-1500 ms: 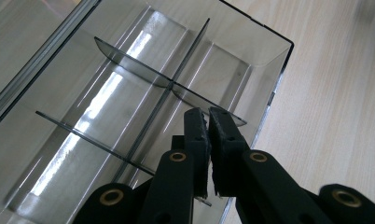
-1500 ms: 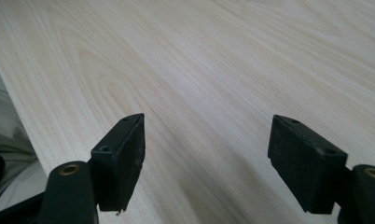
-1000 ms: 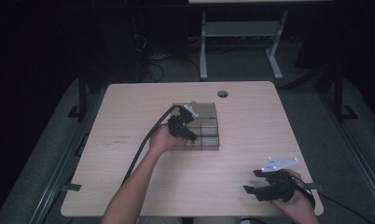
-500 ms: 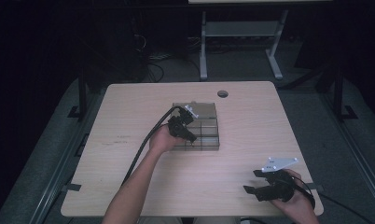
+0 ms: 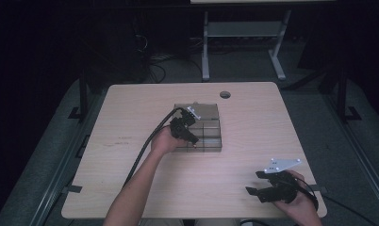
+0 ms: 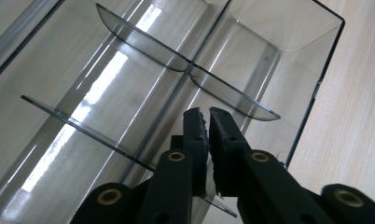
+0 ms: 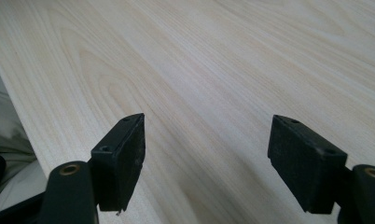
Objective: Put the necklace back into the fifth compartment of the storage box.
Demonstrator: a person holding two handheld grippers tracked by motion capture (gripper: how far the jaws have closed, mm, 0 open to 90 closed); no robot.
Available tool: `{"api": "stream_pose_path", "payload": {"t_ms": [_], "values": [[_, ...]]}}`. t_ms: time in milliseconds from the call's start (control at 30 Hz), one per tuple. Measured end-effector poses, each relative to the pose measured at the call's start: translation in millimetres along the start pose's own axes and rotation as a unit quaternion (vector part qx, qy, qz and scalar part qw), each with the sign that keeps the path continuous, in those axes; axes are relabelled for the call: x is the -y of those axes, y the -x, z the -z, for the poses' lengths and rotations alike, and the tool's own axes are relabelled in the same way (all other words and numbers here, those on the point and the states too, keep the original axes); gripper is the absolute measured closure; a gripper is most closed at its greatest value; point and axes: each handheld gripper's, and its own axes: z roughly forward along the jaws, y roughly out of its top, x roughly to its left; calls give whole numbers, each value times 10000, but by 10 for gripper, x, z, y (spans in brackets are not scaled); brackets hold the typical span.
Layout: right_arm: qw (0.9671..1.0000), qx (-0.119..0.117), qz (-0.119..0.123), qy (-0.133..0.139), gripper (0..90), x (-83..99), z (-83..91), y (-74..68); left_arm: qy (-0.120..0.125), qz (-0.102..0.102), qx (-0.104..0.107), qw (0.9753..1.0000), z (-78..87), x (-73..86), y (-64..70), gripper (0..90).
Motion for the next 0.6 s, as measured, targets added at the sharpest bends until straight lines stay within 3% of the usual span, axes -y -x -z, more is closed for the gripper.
{"api": "stream_pose_path", "payload": {"t_ms": [600], "values": [[10000,5,-11,-32,271,-13,-26,28,155,-8,10,9999,158,66,-19,768]]}}
